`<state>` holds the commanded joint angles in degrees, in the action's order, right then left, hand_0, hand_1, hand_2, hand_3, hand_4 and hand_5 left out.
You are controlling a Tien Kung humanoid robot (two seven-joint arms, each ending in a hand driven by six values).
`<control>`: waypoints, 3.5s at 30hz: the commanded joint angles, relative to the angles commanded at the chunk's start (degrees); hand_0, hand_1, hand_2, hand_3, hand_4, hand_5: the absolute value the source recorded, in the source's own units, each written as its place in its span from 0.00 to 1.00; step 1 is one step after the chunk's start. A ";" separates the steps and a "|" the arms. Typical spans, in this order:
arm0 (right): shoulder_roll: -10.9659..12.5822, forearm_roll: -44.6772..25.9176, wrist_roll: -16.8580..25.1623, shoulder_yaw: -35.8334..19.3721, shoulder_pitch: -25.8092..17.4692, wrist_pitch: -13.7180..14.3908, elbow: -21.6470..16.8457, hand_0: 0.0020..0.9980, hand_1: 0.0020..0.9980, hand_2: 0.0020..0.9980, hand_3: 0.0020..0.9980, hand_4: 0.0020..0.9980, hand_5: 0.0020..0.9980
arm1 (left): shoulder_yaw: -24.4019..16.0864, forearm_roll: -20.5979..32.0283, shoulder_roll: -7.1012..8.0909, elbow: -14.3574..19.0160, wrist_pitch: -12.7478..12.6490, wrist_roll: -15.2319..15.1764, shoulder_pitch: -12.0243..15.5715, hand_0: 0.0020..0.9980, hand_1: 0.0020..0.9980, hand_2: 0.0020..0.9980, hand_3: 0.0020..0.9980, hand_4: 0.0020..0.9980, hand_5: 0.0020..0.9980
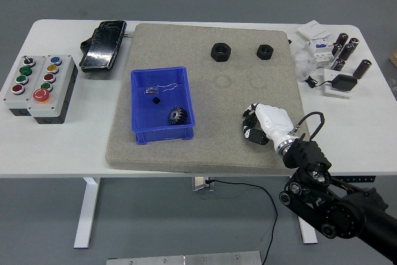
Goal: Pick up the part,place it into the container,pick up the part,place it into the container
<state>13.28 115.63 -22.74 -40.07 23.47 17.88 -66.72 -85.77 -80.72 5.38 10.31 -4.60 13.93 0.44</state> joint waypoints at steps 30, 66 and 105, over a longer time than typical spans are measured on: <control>-9.25 -3.18 1.83 12.35 15.85 5.65 -2.54 0.64 0.66 0.62 0.61 0.50 0.01 | -0.74 -1.05 -0.17 0.00 0.19 0.27 -0.18 0.66 0.62 0.58 0.62 0.71 0.36; -3.33 -23.05 16.74 -9.16 1.45 8.64 -9.67 0.67 0.71 0.70 0.69 0.59 0.31 | -0.34 -0.28 -0.32 0.00 0.08 0.17 0.16 0.66 0.62 0.58 0.62 0.71 0.37; -2.45 -57.87 37.28 -48.11 -17.94 0.19 -9.00 0.66 0.69 0.68 0.69 0.66 0.33 | -0.27 -0.74 1.91 0.00 0.41 -0.28 -0.58 0.66 0.62 0.58 0.61 0.71 0.36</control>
<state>10.83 57.76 14.54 -88.18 5.53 18.07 -75.72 -86.03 -81.47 7.29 10.31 -4.20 13.64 -0.14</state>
